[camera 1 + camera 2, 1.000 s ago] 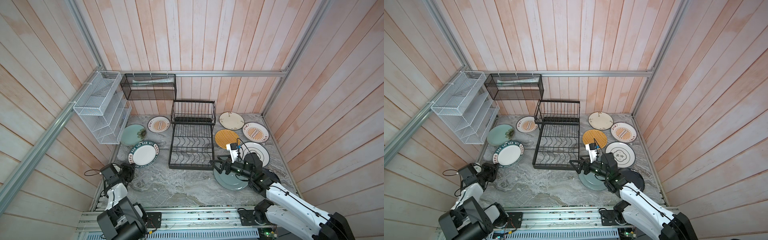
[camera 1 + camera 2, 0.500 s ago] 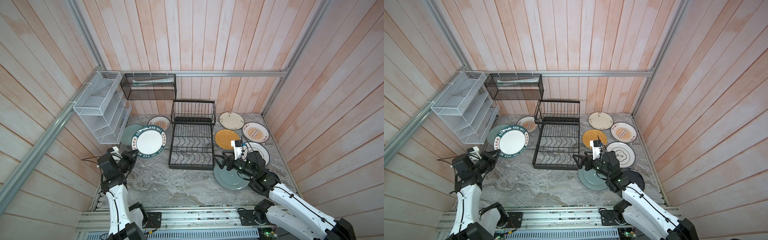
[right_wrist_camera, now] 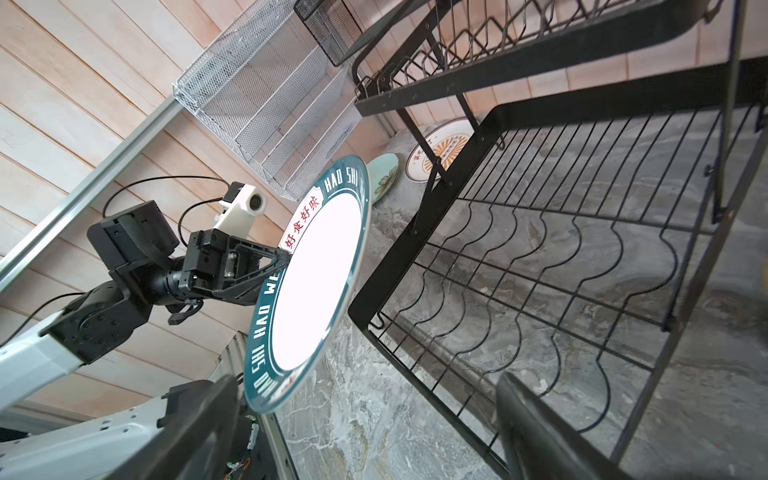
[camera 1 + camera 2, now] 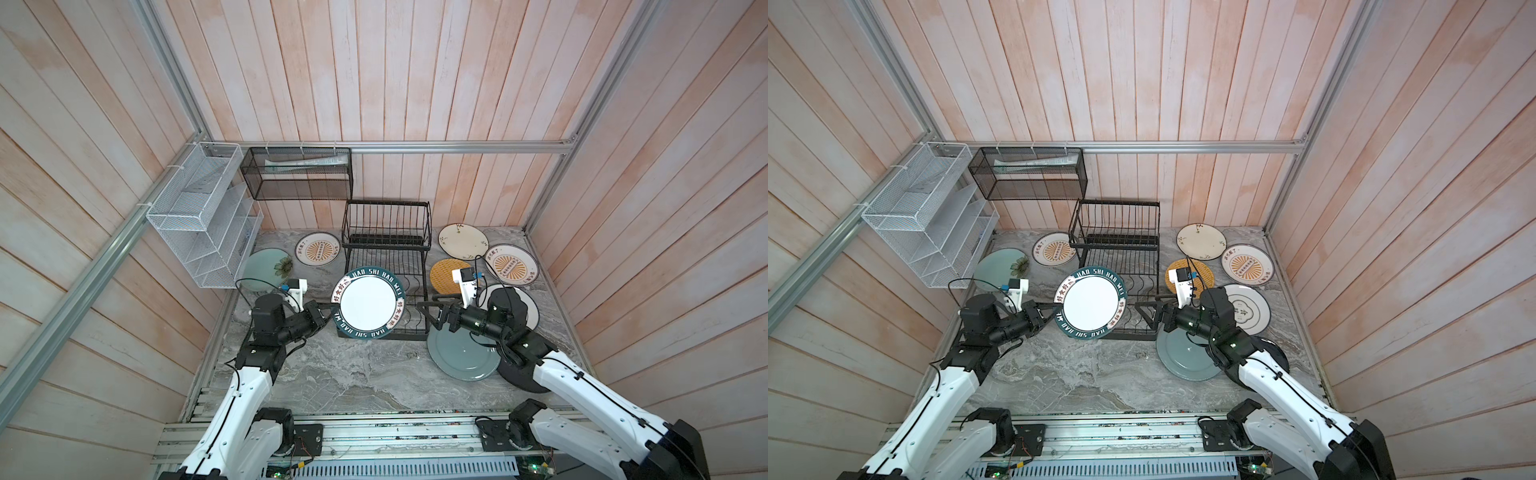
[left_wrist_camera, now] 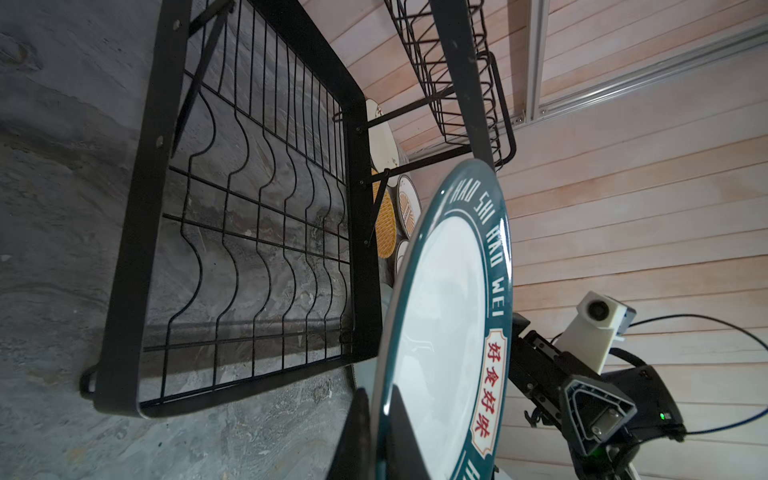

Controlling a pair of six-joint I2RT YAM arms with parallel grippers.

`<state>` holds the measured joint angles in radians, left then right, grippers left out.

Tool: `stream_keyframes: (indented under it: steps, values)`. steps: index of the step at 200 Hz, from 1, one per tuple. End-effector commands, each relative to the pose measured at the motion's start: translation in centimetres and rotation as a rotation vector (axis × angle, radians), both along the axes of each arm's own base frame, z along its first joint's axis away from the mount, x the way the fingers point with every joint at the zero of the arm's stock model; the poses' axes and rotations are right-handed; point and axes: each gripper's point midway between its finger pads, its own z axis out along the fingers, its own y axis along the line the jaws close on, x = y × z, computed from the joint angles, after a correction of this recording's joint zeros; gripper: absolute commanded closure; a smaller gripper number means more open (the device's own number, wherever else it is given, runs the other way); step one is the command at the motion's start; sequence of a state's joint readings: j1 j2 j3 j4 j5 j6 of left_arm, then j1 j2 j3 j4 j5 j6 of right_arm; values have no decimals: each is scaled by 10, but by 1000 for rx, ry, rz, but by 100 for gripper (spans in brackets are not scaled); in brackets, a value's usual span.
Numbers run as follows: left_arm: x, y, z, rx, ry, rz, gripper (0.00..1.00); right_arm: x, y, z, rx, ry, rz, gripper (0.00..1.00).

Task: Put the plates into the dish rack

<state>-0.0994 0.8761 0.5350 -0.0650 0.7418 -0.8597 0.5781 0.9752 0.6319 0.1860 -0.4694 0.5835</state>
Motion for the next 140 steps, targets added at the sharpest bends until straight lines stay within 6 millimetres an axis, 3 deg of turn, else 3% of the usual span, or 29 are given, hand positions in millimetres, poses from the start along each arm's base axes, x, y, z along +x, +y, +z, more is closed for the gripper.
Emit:
stream_keyframes:
  steps: [1, 55, 140]
  values:
    - [10, -10, 37, -6, -146, -8, 100, -5, 14, 15, 35, 9, 61, 8]
    - [9, -22, 36, -3, -158, -32, 100, -6, 32, 4, 34, 82, 104, 44]
    - [10, -23, 30, 29, -185, -21, 100, 10, 35, -6, 102, 207, 6, 64]
